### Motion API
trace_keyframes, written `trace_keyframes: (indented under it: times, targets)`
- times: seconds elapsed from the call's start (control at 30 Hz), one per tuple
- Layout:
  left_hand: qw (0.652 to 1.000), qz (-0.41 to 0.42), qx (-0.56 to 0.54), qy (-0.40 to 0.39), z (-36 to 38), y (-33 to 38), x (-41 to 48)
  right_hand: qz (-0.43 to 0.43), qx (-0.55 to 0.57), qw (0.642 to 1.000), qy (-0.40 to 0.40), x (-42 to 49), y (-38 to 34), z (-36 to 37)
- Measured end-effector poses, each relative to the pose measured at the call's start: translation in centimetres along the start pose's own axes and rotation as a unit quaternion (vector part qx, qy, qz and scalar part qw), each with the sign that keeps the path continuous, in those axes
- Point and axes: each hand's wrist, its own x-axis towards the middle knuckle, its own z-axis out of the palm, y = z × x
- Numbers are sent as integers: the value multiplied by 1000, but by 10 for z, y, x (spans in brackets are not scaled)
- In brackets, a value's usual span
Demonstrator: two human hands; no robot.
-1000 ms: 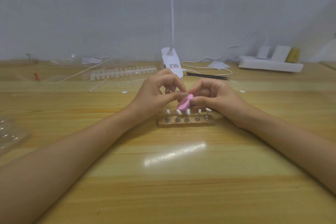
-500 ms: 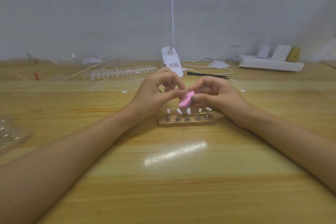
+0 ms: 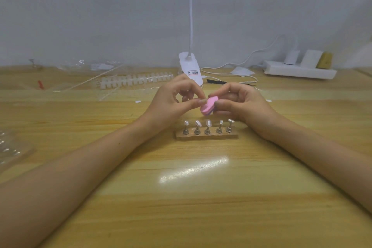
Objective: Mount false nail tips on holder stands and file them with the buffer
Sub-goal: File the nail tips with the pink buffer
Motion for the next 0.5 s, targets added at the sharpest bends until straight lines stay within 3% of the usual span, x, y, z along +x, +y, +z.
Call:
trace_keyframes:
  times: [0.07,0.17,0.3,0.5]
  targets:
    - [1000,-3,-3,0,0,0,0,5,10,1000,27,0,1,-3]
    - [1000,-1,-3,-6,0,1,-1,-6,-18,999,-40,0,3,0]
    - [1000,-12,-4,-3,0,1,0,3,29,998,49,2,3,-4]
    - [1000,-8,-2,-9,0,2,-1,11,-6,1000,-2,1,1,-3]
